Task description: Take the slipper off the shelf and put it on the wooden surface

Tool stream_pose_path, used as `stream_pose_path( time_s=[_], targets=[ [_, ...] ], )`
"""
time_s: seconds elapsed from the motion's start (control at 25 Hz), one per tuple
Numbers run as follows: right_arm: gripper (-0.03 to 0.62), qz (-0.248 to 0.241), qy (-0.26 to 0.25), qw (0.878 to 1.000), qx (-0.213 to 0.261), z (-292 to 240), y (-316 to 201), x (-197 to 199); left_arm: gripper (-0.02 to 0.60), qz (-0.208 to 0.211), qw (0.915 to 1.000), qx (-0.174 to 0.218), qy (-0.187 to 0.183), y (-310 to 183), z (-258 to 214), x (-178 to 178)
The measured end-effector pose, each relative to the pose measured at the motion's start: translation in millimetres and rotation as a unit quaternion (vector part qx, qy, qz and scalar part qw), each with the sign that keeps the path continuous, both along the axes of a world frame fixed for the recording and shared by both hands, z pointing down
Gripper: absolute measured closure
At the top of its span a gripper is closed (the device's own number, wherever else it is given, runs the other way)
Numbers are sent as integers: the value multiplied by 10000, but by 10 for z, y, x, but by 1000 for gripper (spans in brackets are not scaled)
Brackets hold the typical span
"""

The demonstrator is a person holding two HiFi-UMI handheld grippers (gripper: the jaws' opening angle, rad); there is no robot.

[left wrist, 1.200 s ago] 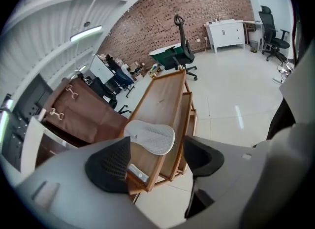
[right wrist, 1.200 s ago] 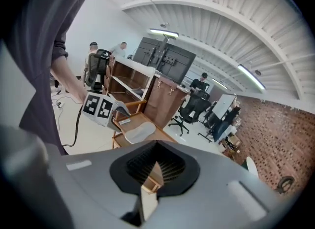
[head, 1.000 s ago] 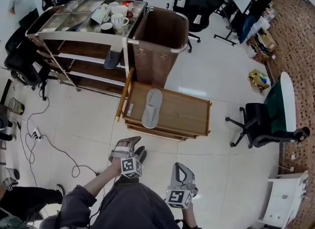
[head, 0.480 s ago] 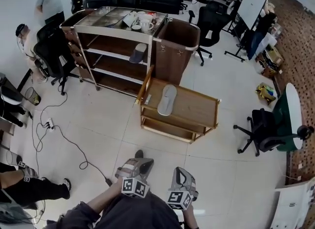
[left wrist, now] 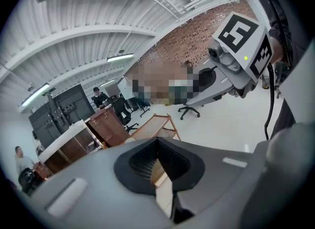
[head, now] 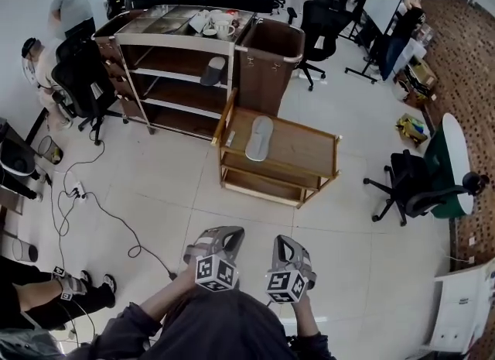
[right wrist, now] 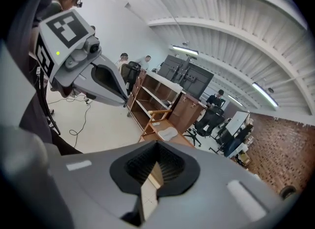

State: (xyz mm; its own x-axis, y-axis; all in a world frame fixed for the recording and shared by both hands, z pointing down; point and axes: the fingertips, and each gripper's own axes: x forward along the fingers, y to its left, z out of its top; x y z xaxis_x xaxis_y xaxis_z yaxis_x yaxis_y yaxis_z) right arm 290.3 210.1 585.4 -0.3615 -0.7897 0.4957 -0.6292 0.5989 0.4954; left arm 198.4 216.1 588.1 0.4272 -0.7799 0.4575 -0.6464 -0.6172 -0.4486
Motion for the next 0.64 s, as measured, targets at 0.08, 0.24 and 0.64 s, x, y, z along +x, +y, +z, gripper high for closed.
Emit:
stream_pose_path(
  time_s=[0.08,0.24,0.64],
  targets=[
    [592,-1,-41,10000,-89,4,48,15,565,49,10000,13,-7,57,-21,53],
    [592,-46,-21,9999,-151,40,85,21,565,155,9999,0,12,148,-51,137],
    [592,-205,-85,9996,-192,-7,140,-11,565,401,9992,23,25,195,-168,443]
  ],
)
